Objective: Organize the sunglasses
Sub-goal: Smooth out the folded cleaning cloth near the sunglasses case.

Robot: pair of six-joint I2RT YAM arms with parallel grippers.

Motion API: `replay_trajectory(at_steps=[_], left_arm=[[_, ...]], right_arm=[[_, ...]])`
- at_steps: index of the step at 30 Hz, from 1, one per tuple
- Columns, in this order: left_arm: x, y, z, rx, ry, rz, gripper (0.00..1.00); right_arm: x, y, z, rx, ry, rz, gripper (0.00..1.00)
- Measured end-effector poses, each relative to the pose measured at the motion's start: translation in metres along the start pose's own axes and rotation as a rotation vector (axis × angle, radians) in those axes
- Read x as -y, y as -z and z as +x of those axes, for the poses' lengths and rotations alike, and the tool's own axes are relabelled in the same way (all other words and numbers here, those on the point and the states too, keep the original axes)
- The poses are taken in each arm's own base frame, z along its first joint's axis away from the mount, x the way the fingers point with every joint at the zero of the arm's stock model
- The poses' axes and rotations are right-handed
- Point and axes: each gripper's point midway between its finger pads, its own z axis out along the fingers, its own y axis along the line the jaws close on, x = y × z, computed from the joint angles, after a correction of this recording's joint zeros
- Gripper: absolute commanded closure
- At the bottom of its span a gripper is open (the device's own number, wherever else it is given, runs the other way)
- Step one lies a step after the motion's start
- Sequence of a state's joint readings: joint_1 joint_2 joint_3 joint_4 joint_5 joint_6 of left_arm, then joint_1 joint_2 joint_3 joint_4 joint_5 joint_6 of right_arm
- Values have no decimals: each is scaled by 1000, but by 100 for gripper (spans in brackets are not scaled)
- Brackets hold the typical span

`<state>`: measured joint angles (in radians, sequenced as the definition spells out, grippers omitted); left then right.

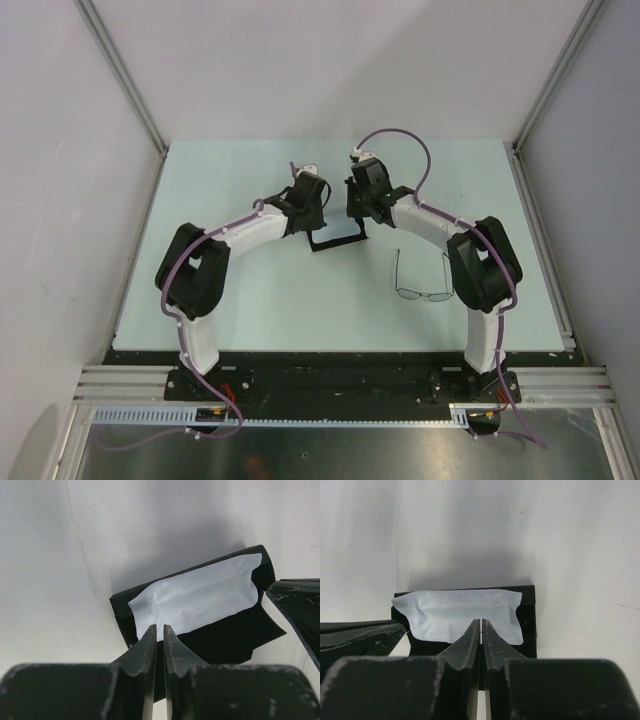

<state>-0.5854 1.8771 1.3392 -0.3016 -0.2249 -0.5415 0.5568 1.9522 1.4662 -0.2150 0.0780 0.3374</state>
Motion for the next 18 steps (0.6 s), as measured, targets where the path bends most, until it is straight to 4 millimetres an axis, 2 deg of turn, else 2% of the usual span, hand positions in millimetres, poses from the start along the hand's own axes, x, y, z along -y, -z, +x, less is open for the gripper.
replay_trajectory(at_steps=[11, 18], left_arm=[[0, -22, 25, -72, -12, 1, 87], [-3, -25, 25, -66, -7, -18, 87]], right_arm=[[1, -16, 23, -58, -3, -2, 87], [4, -21, 33, -87, -6, 9, 77]])
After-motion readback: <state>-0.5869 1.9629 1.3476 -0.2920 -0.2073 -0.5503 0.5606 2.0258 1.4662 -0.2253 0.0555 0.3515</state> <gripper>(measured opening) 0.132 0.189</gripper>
